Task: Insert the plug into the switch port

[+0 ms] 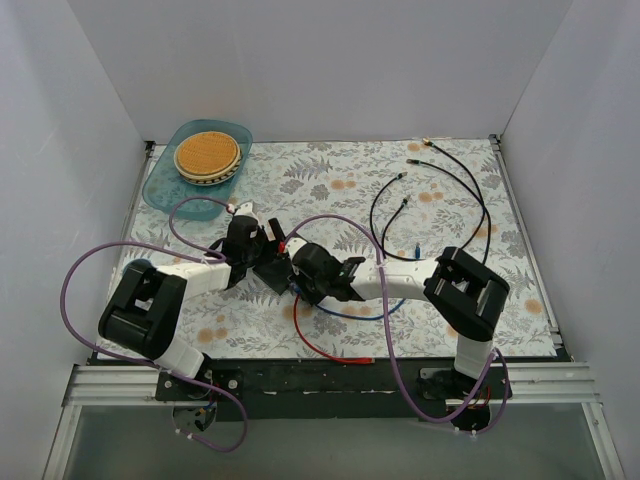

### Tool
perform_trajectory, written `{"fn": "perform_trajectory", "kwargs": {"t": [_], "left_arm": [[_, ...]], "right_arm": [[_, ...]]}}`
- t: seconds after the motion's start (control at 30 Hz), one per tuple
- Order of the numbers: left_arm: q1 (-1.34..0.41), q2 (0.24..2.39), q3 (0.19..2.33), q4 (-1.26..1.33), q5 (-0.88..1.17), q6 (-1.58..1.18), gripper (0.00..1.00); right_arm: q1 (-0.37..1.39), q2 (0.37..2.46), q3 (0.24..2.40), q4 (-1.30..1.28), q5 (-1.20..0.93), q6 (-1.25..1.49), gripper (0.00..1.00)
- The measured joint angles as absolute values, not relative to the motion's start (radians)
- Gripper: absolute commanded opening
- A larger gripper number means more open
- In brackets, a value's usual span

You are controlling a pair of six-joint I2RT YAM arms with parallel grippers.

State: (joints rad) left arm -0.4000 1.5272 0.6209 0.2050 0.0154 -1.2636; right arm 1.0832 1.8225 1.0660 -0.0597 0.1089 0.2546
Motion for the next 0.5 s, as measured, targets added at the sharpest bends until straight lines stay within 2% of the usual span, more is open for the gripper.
{"fn": "perform_trajectory", "kwargs": {"t": [0.5], "left_arm": [[-0.394, 1.510, 0.596, 0.228, 0.015, -1.272, 0.85]], "right_arm": [[1.099, 1.831, 1.079, -0.075, 0.174, 0.292, 0.01]]}}
